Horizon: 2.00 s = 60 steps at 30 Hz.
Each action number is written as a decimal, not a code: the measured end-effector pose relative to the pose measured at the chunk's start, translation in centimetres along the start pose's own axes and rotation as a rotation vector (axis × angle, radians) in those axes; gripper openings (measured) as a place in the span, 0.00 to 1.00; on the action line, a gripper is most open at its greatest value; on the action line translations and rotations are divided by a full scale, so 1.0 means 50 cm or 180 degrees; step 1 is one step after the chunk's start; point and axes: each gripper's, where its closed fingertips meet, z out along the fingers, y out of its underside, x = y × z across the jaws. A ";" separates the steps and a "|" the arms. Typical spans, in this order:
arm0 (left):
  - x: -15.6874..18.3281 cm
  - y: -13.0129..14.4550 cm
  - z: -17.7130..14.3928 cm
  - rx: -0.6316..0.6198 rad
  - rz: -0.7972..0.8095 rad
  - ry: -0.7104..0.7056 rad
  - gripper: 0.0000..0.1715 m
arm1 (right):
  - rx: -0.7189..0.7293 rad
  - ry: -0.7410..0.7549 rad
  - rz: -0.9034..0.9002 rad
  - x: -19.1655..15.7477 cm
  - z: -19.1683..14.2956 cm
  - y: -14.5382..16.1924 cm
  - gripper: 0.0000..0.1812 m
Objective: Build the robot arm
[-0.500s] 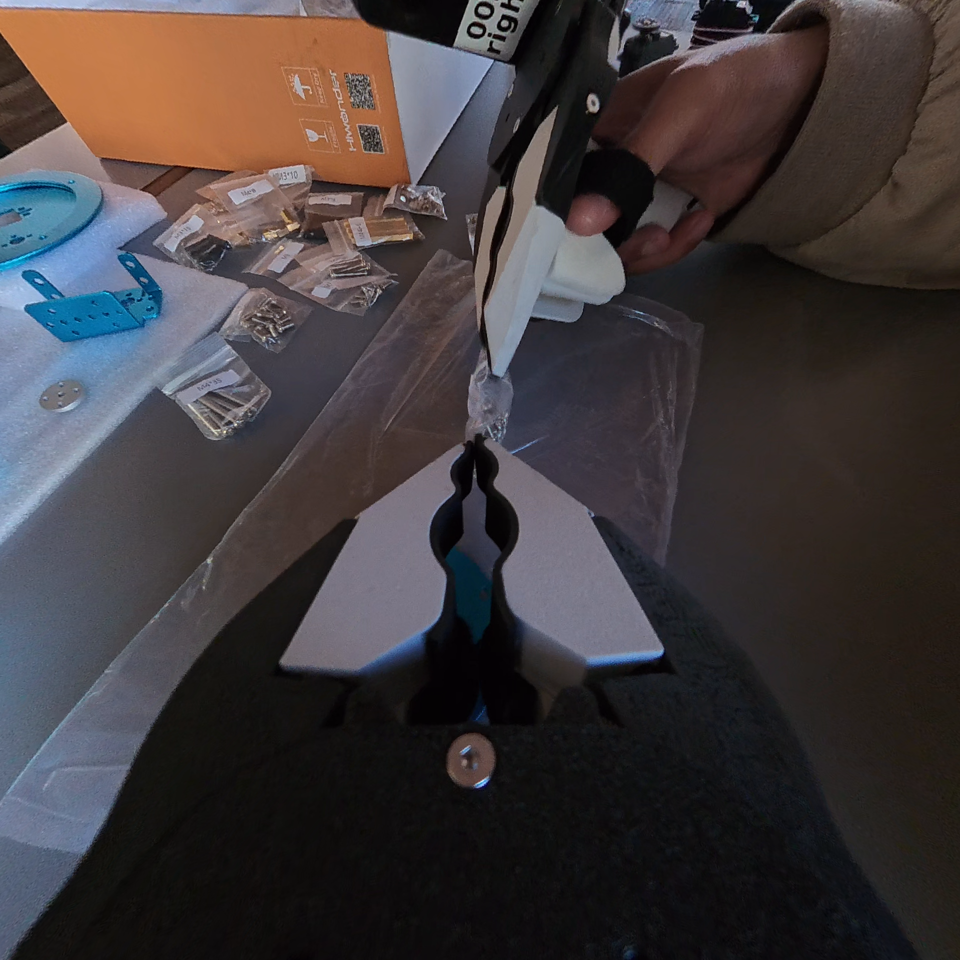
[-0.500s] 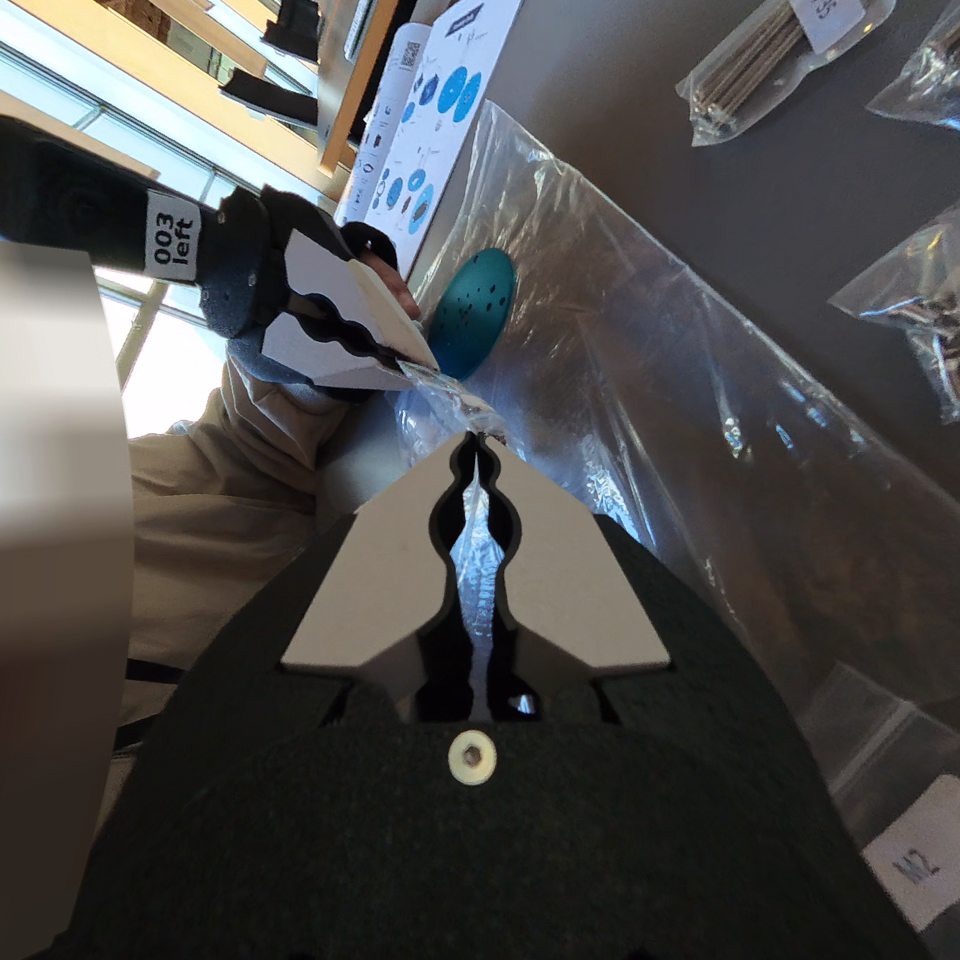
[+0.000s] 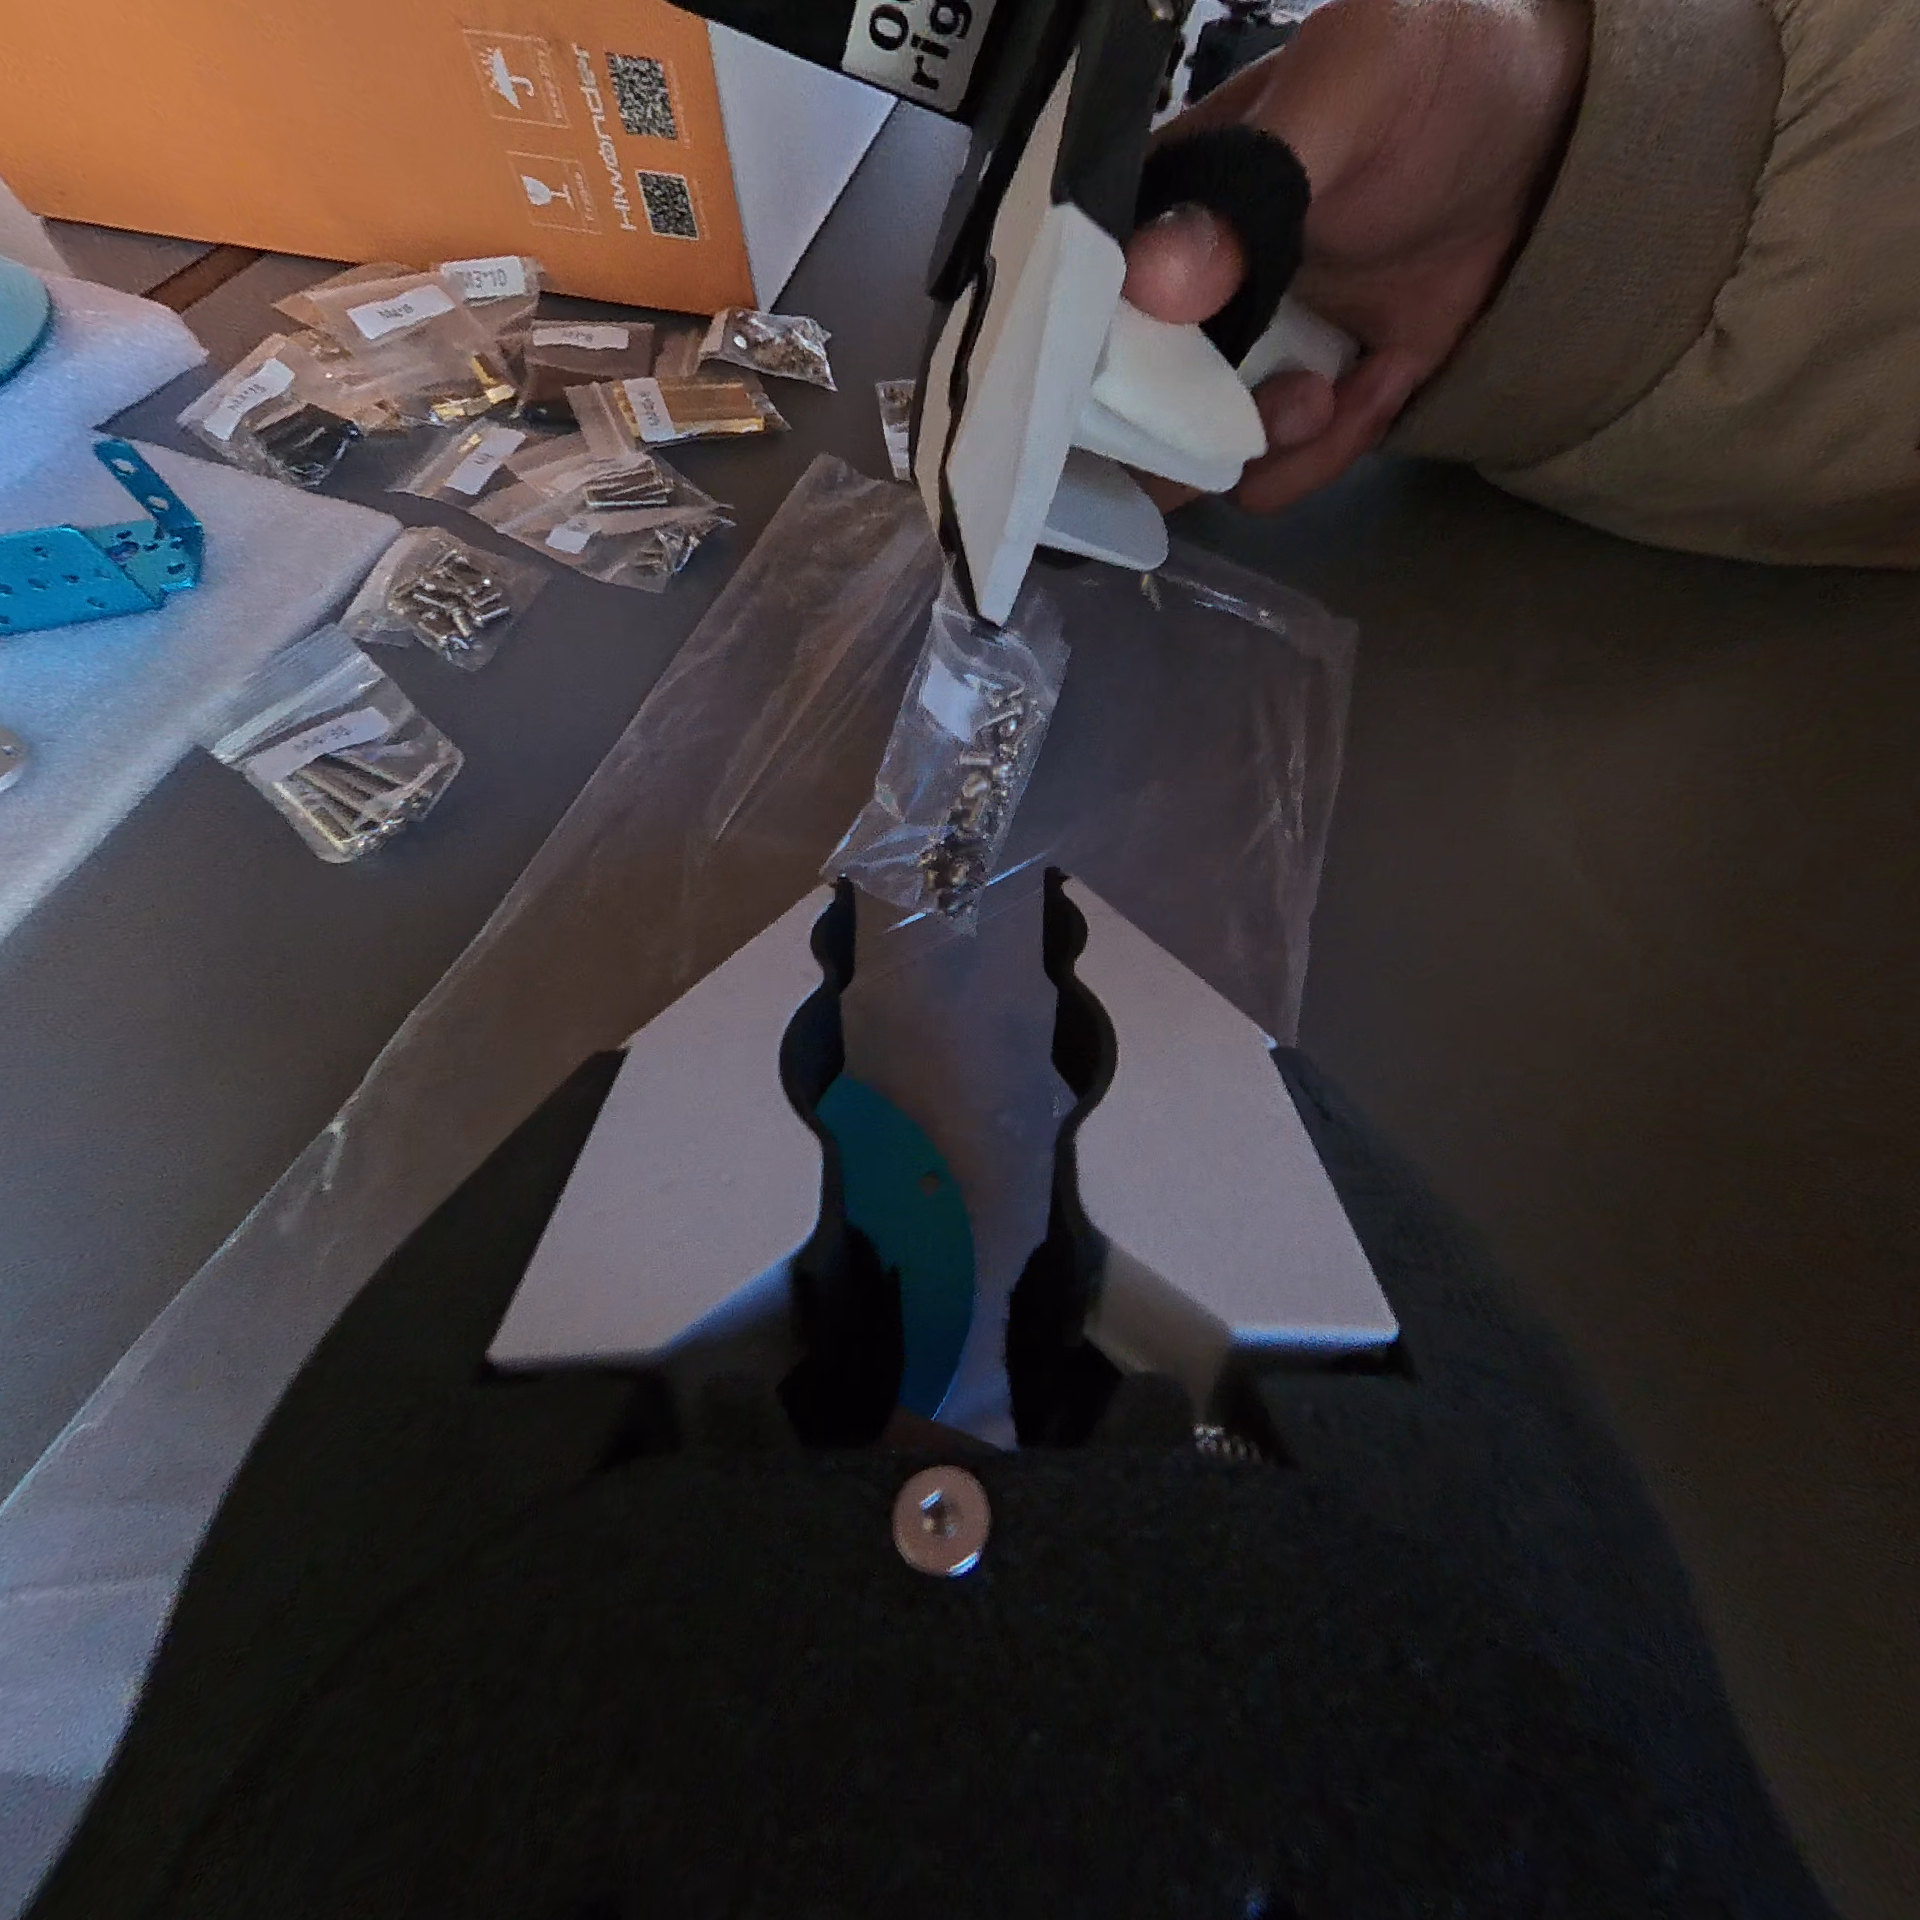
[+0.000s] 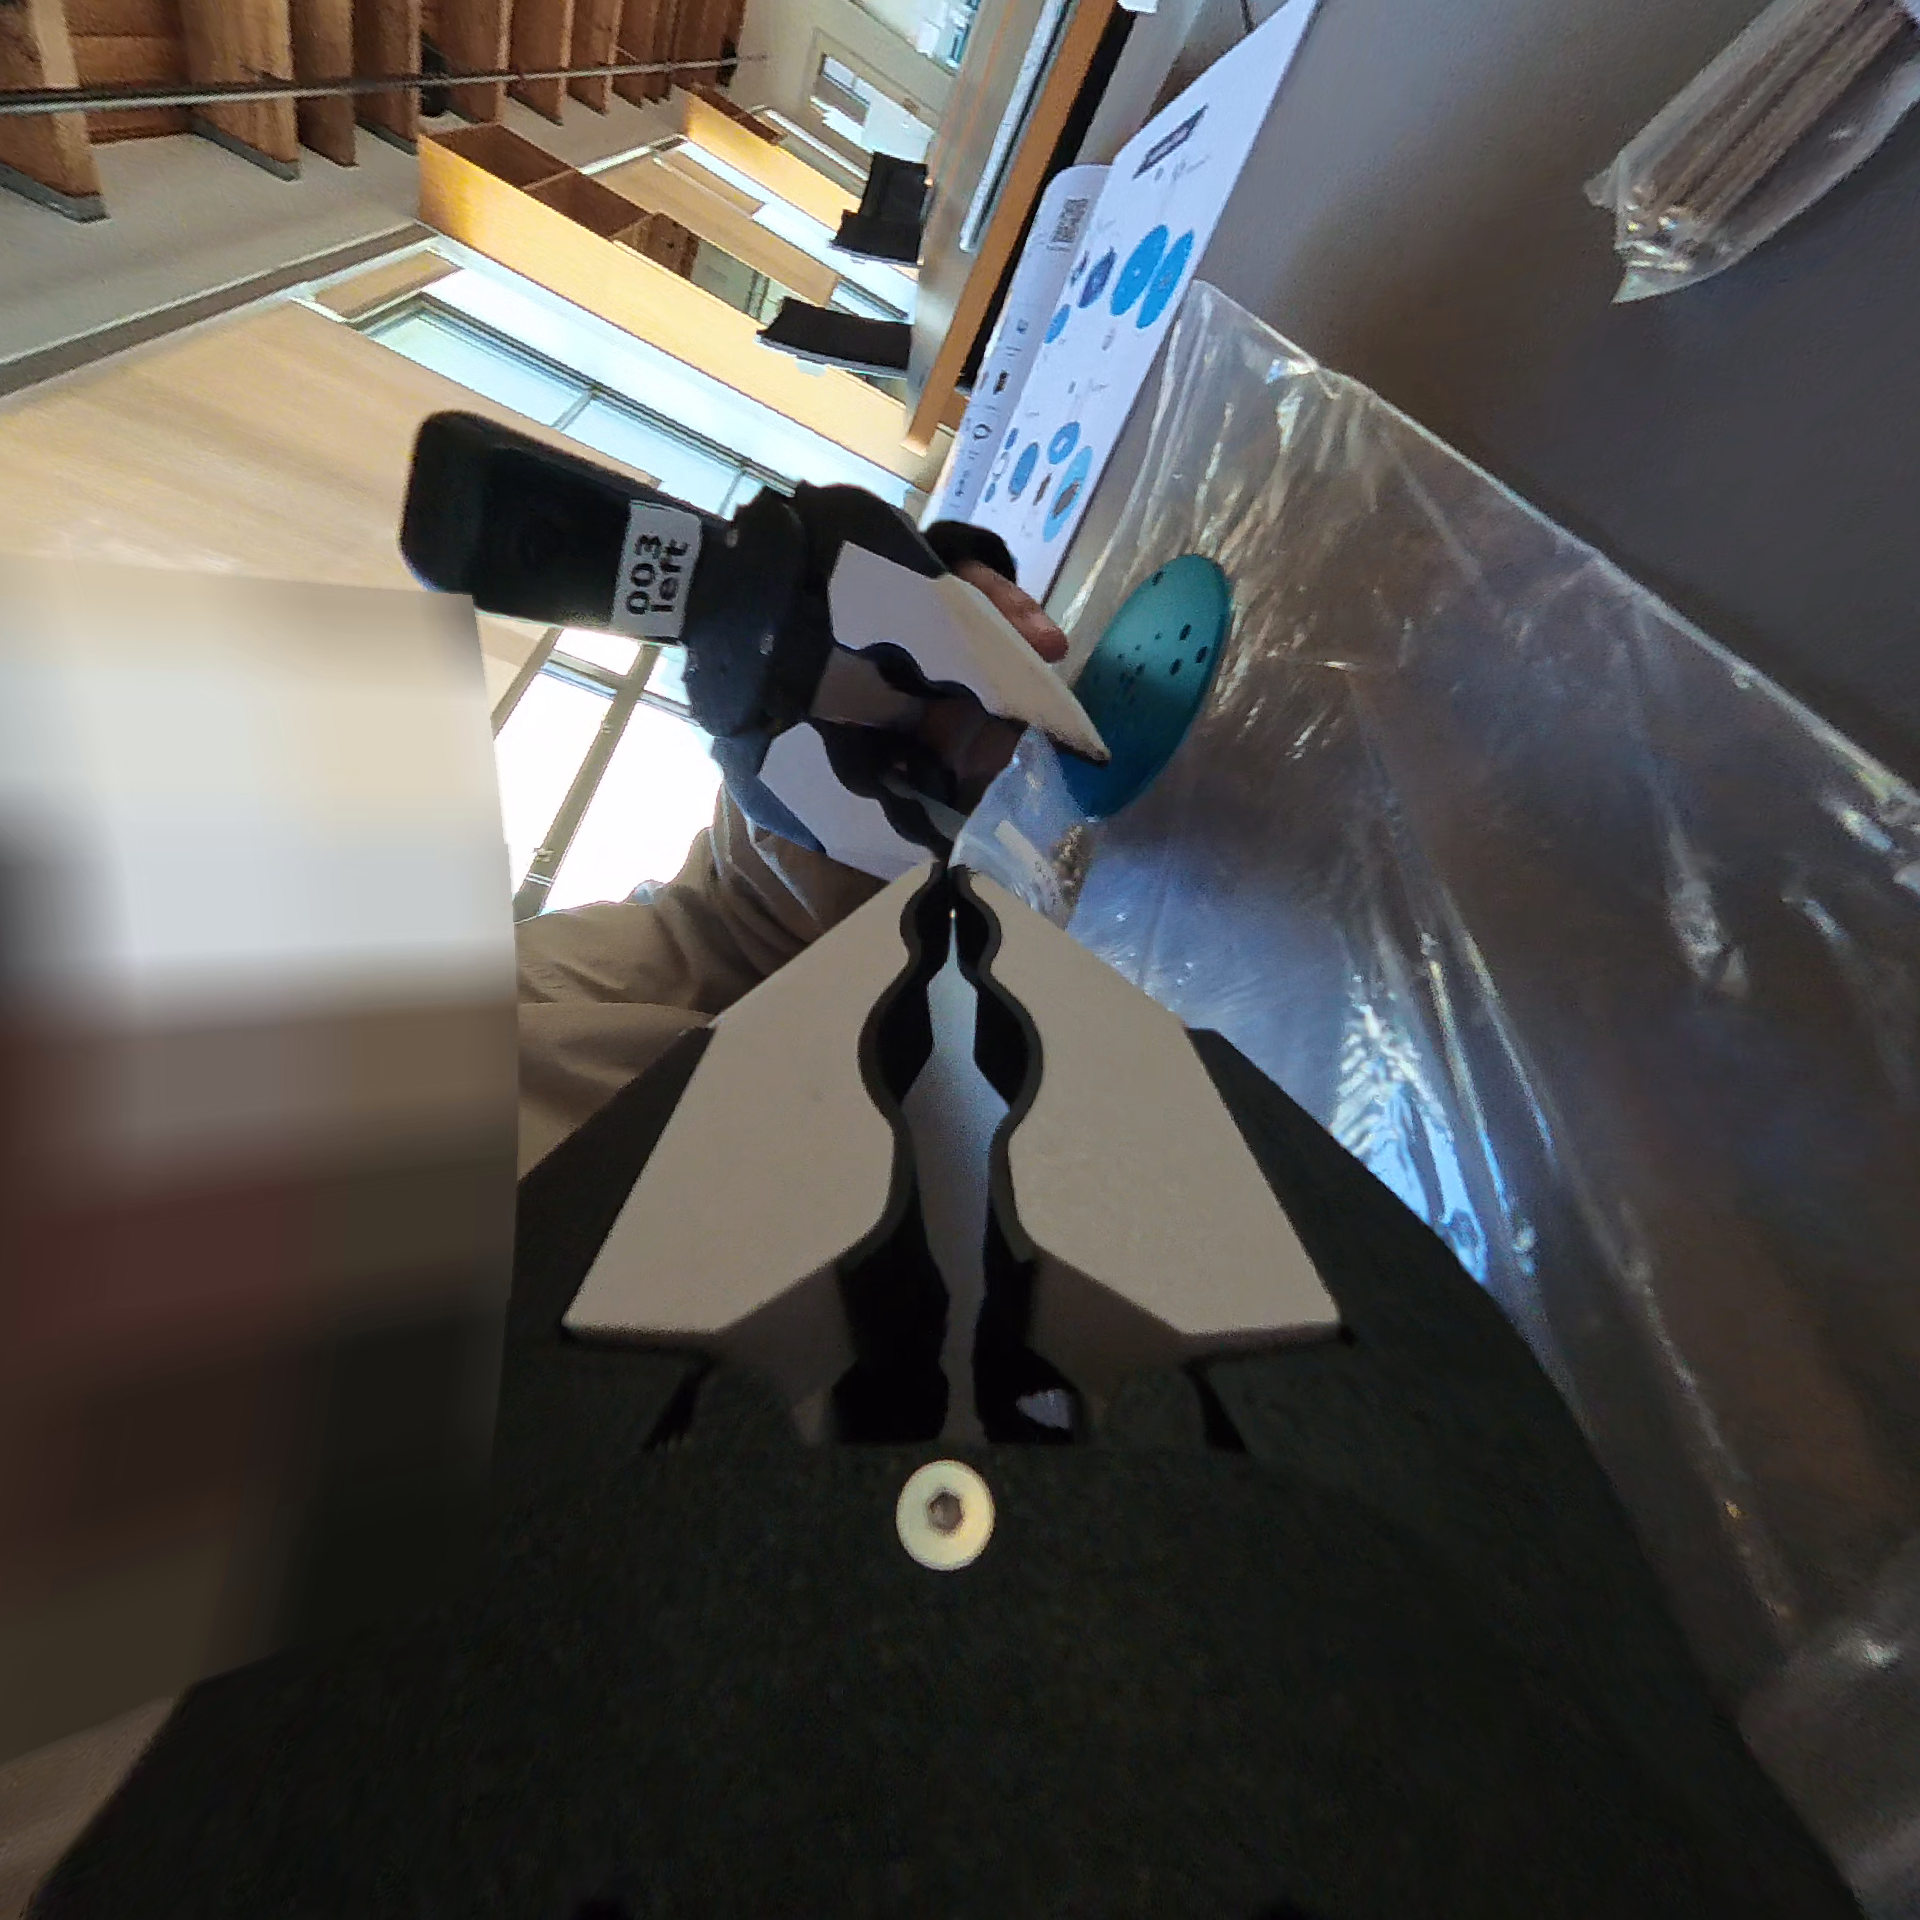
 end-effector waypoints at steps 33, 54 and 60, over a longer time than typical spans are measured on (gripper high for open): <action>0.044 -0.072 -0.021 0.0747 -0.0959 0.0936 0.04 | 0.0004 -0.0439 -0.0291 -0.065 0.017 0.000 0.00; 0.066 -0.076 -0.037 0.0816 -0.0935 0.1231 0.04 | -0.0359 0.0403 -0.3218 -0.074 0.032 0.048 0.18; 0.059 -0.068 -0.029 0.0711 -0.0861 0.1080 0.04 | -0.0415 0.0512 -0.3256 -0.058 0.033 0.050 0.18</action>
